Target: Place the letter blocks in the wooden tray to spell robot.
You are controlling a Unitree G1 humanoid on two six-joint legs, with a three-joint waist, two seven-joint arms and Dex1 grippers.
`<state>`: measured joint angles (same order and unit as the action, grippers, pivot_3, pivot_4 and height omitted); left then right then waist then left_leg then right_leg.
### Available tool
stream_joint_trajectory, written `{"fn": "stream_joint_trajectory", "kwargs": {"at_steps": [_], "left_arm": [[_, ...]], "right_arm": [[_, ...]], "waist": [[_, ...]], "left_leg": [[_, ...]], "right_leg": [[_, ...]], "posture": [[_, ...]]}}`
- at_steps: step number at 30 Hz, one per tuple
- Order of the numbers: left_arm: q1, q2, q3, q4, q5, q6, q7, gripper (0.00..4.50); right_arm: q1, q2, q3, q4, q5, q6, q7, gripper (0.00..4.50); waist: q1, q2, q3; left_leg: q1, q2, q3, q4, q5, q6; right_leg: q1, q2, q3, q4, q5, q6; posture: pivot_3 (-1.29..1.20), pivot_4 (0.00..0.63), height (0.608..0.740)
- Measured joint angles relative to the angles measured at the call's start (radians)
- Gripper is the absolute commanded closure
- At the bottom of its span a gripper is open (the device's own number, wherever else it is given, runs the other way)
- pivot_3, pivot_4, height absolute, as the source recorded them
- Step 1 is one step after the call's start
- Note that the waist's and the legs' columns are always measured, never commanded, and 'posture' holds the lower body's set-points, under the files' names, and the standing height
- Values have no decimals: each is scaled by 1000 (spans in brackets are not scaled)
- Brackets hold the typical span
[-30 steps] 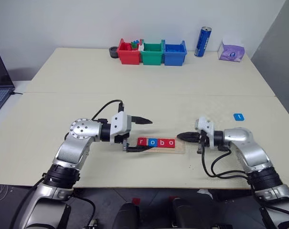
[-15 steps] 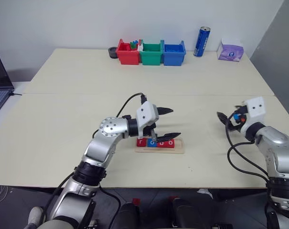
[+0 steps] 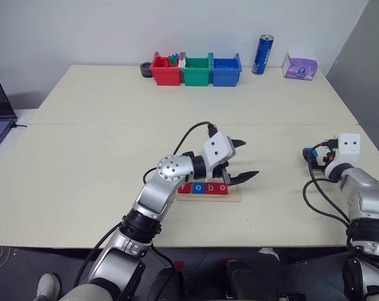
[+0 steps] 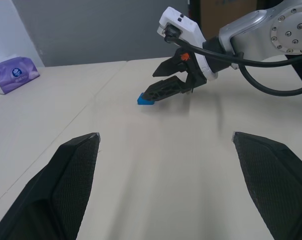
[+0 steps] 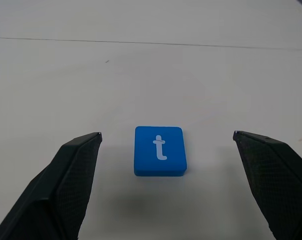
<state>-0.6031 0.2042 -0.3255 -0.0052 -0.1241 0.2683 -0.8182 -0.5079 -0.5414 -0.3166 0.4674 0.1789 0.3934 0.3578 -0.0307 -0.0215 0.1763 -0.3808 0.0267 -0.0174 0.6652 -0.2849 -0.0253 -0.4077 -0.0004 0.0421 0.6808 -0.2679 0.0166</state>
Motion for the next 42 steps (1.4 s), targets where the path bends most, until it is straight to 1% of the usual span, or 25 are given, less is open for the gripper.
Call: {"fn": "stream_joint_trajectory", "kwargs": {"at_steps": [4,8,11,14,17,18,22,23,25,28,30,32,35,36,38,42], "left_arm": [[0,21,1,2,0,3,-1,0],[-1,37,8,13,0,2,-1,0],[-1,37,8,15,0,0,-2,0],[-1,36,9,18,-1,-6,-4,0],[-3,35,9,30,-2,-11,-6,0],[-6,35,9,37,-2,-12,-7,0],[-10,37,14,44,-4,-14,-16,0],[-10,41,16,43,-8,-14,-22,0],[-4,72,20,31,-17,-15,-42,0],[64,168,40,-44,-51,-30,-117,0],[123,244,56,-85,-76,-40,-176,0],[157,285,68,-122,-106,-36,-213,0],[169,315,78,-165,-132,-35,-242,0],[172,327,82,-174,-136,-35,-246,0],[174,330,87,-175,-138,-35,-245,0],[169,324,87,-174,-135,-40,-241,0]], "right_arm": [[-34,0,20,93,0,-25,14,13],[-58,1,23,145,1,-37,13,13],[-70,1,23,168,1,-48,10,614],[-71,1,23,178,1,-60,11,1598],[-72,1,24,187,1,-72,13,2713],[-72,1,24,188,0,-76,12,3007],[-69,2,23,173,2,-59,-6,3027],[-58,8,22,138,2,-31,-26,3027],[-2,37,26,0,3,48,-59,3027],[143,102,58,-335,33,229,-97,3027],[241,164,92,-578,57,376,-141,3027],[300,233,119,-780,79,538,-197,3027],[340,328,152,-955,89,710,-272,3027],[353,355,168,-1012,89,769,-297,3027],[375,391,196,-1091,87,844,-328,3027],[408,400,232,-1164,77,909,-354,3027]], "waist": [[0,0,0],[0,0,0],[1,0,0],[1,0,0],[1,0,0],[1,0,0],[1,0,0],[1,0,0],[0,0,0],[-4,3,-2],[-5,5,-3],[-1,5,-3],[2,5,-3],[3,5,-3],[5,4,-3],[4,4,-3]], "left_leg": [[0,0,1,0,0,0],[0,0,1,0,0,0],[0,0,1,0,0,0],[0,0,2,0,0,0],[0,0,1,0,0,0],[0,0,1,0,0,0],[0,0,2,0,0,0],[0,0,1,0,0,0],[0,1,0,-1,0,0],[0,3,-5,-3,0,-1],[0,5,-6,-3,0,-1],[-1,4,-8,-2,0,-1],[-1,2,-7,-1,1,-1],[-1,2,-7,-1,1,-1],[-1,1,-7,0,1,-1],[-1,0,-6,0,1,-1]], "right_leg": [[0,0,0,0,0,0],[0,0,1,0,0,0],[0,0,0,0,0,0],[0,0,0,0,0,0],[0,0,0,0,0,0],[0,0,0,0,0,0],[0,0,0,0,0,0],[0,-1,0,0,0,0],[0,0,0,0,0,0],[-2,1,0,0,0,-1],[-2,1,0,1,-1,-1],[-2,1,-3,2,-1,-1],[-1,1,-2,1,-1,0],[-1,0,-2,0,-2,4],[0,-1,-2,0,-2,5],[0,-1,-1,-1,-2,6]], "posture": [[0,150,740],[0,150,740],[0,150,740],[0,150,740],[0,150,740],[0,150,740],[0,150,740],[0,150,740],[0,150,740],[0,150,740],[0,150,740],[0,150,740],[0,150,740],[0,150,740],[0,150,740],[0,150,740]]}}
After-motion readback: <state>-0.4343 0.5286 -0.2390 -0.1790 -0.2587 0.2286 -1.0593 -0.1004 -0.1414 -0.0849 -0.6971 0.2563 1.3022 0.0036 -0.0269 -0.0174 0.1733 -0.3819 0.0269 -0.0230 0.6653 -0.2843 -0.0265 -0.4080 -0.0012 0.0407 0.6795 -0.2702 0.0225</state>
